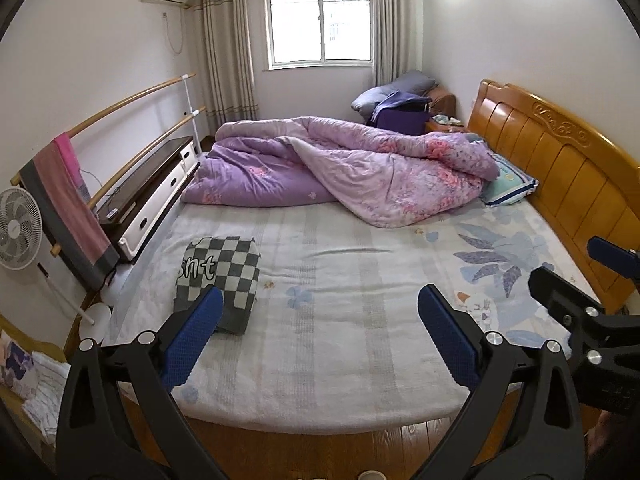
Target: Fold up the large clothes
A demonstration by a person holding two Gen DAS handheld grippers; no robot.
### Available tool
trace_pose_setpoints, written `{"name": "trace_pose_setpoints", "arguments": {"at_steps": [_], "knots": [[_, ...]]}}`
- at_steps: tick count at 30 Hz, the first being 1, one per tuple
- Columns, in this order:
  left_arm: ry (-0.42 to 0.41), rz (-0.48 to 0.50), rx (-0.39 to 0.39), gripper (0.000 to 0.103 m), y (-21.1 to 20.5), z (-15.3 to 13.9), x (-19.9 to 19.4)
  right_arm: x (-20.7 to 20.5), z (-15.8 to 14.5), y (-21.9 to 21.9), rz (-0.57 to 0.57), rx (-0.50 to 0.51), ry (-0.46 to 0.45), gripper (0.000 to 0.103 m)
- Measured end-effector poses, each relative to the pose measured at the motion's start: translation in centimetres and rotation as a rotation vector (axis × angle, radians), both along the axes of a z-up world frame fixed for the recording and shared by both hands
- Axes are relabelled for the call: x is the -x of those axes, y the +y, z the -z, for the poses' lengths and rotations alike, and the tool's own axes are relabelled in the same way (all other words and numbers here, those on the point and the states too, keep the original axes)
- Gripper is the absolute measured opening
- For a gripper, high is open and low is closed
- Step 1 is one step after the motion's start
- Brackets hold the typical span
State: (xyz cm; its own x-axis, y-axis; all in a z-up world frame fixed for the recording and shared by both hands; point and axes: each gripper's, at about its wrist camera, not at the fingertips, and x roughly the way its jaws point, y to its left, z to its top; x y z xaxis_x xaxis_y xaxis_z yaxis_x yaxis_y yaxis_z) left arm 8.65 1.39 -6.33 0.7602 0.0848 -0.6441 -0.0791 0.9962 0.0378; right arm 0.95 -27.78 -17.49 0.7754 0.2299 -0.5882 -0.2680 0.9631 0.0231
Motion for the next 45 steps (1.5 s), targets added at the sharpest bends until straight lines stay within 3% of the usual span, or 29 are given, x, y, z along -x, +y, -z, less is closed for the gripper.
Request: {"name": "trace_pose_setpoints", "arguments": {"at_steps": [12,26,32,45], "knots": [[-0.050,0.044,0.007,0.098,3.4,-2.5,3.8,3.6,-1.5,2.3,0.037,0.003,-0.037,0.095],[-0.152,0.053,-0.026,0.098,4.5,-5.5,6.9,6.0,-3.6,3.2,0.043,-0.005,-0.074,0.095],[-0.161,0.052,-0.004,0.098,5.0,-6.3,7.3,6.7,-4.6,3.5,0.042,0.003,-0.107,0.095],[-0.183,0.056,-0.035,0.098,3.7,-7.1,7.6,7.0,-4.9,3.9,0.038,-0.001,-0.106,0.095]]}}
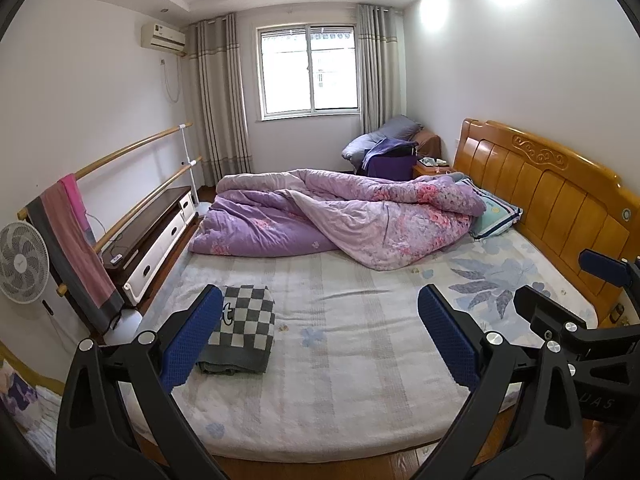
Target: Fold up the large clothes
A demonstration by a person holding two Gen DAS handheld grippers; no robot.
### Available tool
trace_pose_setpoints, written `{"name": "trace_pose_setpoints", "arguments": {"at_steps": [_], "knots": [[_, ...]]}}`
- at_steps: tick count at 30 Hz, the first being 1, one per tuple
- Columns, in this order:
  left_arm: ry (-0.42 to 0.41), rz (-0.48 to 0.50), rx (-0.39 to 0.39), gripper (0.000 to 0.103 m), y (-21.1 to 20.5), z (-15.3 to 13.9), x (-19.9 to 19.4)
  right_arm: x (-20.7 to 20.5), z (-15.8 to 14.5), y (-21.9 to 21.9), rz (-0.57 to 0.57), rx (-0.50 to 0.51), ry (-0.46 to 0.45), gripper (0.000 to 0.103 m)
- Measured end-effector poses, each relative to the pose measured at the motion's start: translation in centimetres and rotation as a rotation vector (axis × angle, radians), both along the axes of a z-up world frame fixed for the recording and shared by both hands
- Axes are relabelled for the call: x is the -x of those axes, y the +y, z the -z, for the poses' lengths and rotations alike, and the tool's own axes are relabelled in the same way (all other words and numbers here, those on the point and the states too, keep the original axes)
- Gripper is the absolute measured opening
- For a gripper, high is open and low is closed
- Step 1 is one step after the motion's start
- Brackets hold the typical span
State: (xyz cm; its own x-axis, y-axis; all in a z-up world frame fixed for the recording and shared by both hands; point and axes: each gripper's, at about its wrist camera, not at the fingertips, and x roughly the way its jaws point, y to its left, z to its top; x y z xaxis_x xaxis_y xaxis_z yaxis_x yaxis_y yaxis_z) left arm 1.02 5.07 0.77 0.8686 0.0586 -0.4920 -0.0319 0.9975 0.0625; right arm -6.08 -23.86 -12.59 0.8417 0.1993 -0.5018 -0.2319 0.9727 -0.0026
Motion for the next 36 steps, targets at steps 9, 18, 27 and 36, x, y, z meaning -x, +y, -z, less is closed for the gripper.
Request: {"name": "trace_pose_setpoints", "arguments": {"at_steps": [9,18,27,36], "knots": [[-0.006,-0.006,-0.004,0.098,-0.29,-0.13,0.08,-0.02,0.03,-0.03,0.001,0.000,0.000,0.095],[-0.005,-0.004,-0.003,0.098,-0.46,-0.48,0.08,-0.31,0.06,-0.20,0.007,-0.003,0.007,0.095],[-0.006,-0.004,-0.004,0.098,-0.42,-0.49,0.02,-0.36,0.03,-0.22,0.008,-0.003,0.007,0.095],[-0.005,-0.002,-0.005,0.098,-0.36,-0.50,-0.03,-0.35,0.05,-0.23,0.010,-0.007,0.012,0.095]]}}
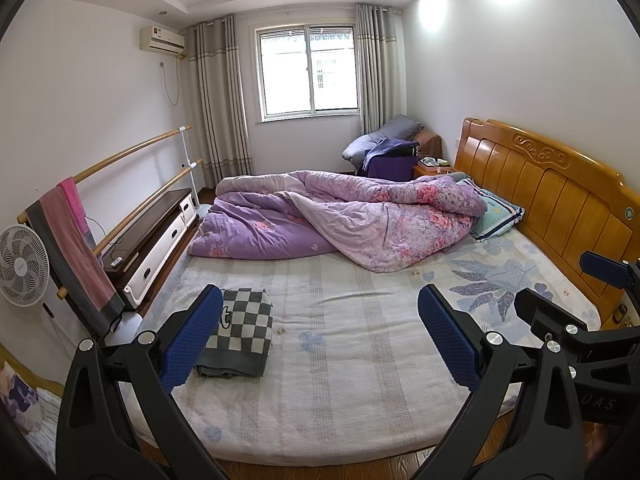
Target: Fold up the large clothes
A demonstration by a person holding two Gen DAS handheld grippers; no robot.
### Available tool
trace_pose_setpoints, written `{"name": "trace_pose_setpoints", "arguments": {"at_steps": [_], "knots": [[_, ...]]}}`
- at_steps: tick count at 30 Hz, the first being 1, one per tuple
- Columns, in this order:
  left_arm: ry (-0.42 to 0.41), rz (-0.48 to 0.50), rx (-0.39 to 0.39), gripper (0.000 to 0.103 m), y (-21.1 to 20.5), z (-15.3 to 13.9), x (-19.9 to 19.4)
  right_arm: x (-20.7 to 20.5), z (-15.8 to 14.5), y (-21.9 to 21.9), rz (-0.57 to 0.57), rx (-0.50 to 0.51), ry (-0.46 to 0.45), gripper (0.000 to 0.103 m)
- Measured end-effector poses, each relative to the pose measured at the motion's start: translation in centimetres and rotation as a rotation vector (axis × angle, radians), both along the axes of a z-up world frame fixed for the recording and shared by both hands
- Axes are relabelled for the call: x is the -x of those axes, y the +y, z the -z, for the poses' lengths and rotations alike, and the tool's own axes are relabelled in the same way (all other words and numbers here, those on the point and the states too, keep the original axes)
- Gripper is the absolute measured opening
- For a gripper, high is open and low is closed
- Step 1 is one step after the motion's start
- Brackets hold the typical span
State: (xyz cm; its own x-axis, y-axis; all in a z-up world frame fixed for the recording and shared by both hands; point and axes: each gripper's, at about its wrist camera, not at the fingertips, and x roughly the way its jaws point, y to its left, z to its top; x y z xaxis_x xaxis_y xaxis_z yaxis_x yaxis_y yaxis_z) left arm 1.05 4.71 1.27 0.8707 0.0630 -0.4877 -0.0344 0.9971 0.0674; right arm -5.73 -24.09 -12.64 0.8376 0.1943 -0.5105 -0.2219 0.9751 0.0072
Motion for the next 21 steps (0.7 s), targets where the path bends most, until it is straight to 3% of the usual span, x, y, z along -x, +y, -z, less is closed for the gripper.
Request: {"name": "trace_pose_setpoints", "arguments": {"at_steps": [21], "knots": [[0.003,-0.002,0.011,0.098,0.14,0.41,-0.55,-0.18,0.05,0.00,0.000,-0.005,0.006,0.095]]}}
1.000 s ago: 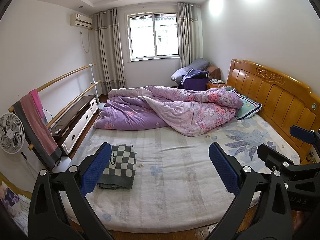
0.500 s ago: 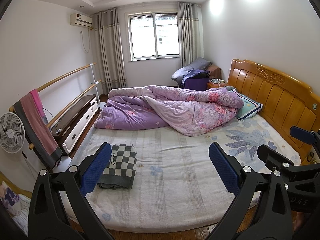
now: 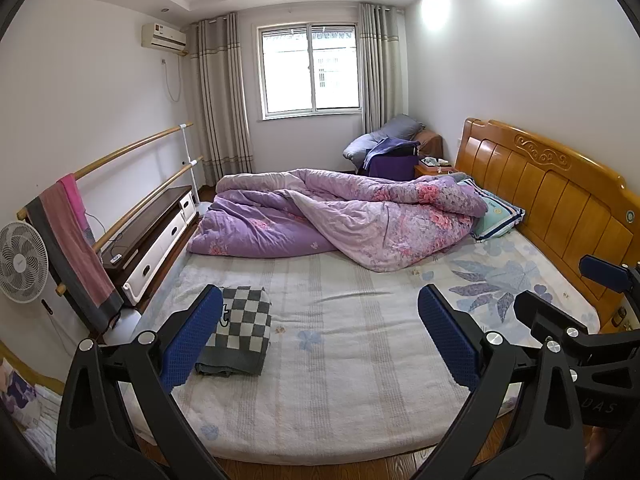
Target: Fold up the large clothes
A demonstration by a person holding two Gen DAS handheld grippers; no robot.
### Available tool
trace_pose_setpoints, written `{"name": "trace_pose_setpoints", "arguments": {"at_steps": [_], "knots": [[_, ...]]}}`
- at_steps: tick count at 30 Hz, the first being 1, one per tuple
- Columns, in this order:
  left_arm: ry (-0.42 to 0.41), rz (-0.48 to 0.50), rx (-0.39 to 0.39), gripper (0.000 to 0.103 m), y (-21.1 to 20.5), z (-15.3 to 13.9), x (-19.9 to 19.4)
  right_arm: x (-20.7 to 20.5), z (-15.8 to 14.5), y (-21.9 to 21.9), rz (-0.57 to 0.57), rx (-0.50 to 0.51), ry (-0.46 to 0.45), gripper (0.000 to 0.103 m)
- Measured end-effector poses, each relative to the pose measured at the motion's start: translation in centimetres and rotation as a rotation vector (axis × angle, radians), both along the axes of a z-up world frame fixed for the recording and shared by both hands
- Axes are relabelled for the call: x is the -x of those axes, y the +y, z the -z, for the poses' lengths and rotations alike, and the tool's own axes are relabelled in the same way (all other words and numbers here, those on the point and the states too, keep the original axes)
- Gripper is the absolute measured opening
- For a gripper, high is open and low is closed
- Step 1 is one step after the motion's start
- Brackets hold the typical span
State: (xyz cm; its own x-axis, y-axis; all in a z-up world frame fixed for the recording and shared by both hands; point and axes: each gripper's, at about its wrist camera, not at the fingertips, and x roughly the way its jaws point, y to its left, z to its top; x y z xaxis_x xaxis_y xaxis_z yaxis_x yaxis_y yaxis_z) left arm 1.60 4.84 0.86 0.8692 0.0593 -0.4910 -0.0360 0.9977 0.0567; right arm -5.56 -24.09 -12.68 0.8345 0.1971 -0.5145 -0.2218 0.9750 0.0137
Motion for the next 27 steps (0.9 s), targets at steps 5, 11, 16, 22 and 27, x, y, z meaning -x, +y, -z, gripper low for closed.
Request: {"name": "trace_pose_setpoints", "arguments": {"at_steps": [5,11,16,22,27], "knots": [[0.001,-0.001,-0.002,0.098,-0.03,0.16,-0.17,-0.01,0.02,0.01,0.001,-0.001,0.002,0.095],[0.001,-0.001,-0.003,0.098,-0.03,0.13,-0.22,0.05,-0.03,0.13,-0.001,-0.002,0.005,0.095],[0.002,-0.001,-0.002,0.098,-0.05,0.12,-0.24,-0.17,0.05,0.04,-0.003,-0.003,0.005,0.095],[0.002,0.000,-0.003,0.098,-0.06,0.11,-0.27,-0.23,0.06,0.00,-0.004,-0.004,0.006,0.095],[0.004,-0.001,-0.004,0.098,-0.10,0.11,-0.30,-0.33,0.10,-0.01,-0.004,-0.004,0.009,0.095]]}}
